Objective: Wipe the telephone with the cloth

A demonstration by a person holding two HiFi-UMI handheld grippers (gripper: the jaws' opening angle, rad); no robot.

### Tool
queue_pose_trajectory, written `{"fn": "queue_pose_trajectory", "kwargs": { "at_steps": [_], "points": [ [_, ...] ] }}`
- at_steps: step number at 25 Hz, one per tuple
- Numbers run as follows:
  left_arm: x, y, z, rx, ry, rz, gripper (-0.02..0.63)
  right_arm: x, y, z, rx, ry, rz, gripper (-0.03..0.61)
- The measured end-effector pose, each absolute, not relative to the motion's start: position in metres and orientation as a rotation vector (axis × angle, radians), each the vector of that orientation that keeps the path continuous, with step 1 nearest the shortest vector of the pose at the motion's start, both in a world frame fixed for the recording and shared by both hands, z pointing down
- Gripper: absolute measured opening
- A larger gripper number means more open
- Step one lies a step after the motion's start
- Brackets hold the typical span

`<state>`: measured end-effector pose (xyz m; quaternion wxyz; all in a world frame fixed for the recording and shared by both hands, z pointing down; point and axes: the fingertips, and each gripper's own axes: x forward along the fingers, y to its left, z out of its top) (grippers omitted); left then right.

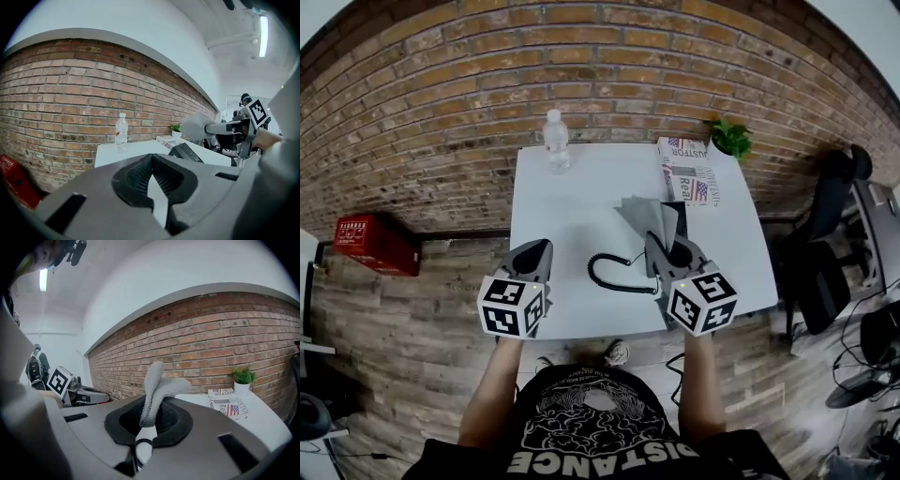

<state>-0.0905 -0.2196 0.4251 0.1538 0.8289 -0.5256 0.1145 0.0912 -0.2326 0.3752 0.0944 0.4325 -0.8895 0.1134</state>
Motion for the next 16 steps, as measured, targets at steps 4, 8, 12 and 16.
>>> {"fn": "queue_pose_trajectory", "kwargs": {
  "at_steps": [4,8,12,16],
  "points": [
    [-0.089,-0.2197,0.4248,2.375,-1.503,0.325,0.005,0.0909,-0.2324,0.3772,1.273,-2.633,0.341,0.011],
    [-0.0859,-0.2194,0.4251,2.378,-1.493,0.328,0.005,0.0926,-0.2315,0.3777,1.278,-2.625,0.347,0.011],
    [-0.0834,-0.2193,0.4258,2.384,-1.49,0.333,0.005,0.0941,-0.231,0.3796,1.276,-2.626,0.354,0.011],
    [-0.0811,-0.2207,0.4258,2.385,-1.484,0.335,0.005,0.0958,-0.2315,0.3805,1.279,-2.62,0.351,0.011]
  ]
}}
